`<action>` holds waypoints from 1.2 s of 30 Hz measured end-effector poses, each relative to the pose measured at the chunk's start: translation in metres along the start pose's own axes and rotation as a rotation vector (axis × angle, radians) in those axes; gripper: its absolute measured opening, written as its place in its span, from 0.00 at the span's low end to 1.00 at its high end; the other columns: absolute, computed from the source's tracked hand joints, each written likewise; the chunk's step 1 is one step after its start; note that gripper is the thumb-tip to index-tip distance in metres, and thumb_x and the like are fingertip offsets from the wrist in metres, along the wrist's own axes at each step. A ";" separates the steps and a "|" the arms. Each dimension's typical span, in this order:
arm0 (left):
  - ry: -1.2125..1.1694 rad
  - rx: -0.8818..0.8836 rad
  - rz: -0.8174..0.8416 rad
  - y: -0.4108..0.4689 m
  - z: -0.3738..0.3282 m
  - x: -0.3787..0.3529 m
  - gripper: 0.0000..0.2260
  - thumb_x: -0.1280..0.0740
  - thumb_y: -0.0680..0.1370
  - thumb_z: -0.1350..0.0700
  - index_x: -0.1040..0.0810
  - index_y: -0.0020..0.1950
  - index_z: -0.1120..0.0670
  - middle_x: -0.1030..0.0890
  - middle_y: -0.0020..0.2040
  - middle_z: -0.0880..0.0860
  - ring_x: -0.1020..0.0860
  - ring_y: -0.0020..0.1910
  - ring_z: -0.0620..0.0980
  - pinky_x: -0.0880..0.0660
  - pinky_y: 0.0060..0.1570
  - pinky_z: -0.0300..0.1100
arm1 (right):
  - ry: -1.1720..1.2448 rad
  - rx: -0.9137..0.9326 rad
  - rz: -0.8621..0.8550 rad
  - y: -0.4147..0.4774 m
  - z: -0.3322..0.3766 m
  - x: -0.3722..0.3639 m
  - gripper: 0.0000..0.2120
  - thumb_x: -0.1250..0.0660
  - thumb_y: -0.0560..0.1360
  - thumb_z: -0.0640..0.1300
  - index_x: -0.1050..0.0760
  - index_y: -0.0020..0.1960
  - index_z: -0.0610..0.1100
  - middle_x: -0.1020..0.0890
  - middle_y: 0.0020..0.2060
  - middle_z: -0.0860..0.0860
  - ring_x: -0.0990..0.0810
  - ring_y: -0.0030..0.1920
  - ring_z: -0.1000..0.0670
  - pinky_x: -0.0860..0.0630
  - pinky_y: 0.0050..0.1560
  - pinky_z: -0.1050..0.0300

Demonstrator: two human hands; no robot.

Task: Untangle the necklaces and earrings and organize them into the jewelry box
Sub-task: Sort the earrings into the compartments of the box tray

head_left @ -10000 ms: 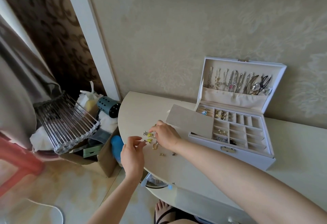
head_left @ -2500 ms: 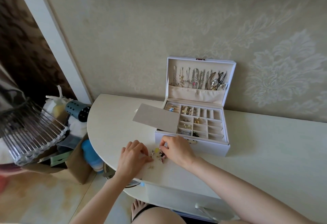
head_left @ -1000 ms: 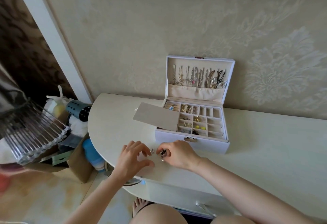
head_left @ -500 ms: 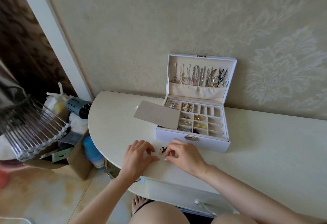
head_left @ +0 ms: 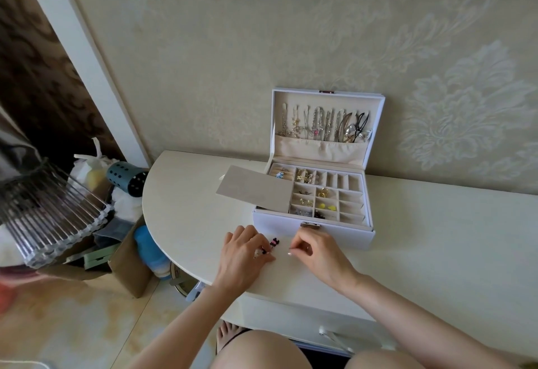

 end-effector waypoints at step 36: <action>-0.142 0.024 -0.358 0.008 0.002 0.046 0.09 0.35 0.73 0.50 0.21 0.39 0.54 0.24 0.38 0.49 0.31 0.38 0.48 0.35 0.39 0.41 | 0.121 0.052 -0.180 -0.002 0.010 0.018 0.05 0.28 0.68 0.32 0.20 0.39 0.40 0.21 0.35 0.55 0.22 0.38 0.58 0.25 0.40 0.65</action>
Point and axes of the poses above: each hand's wrist, its own y-axis towards the middle knuckle, its own x-axis out of the back of the hand, z = x × y, the point moved 7 cm from there along y, towards the middle knuckle
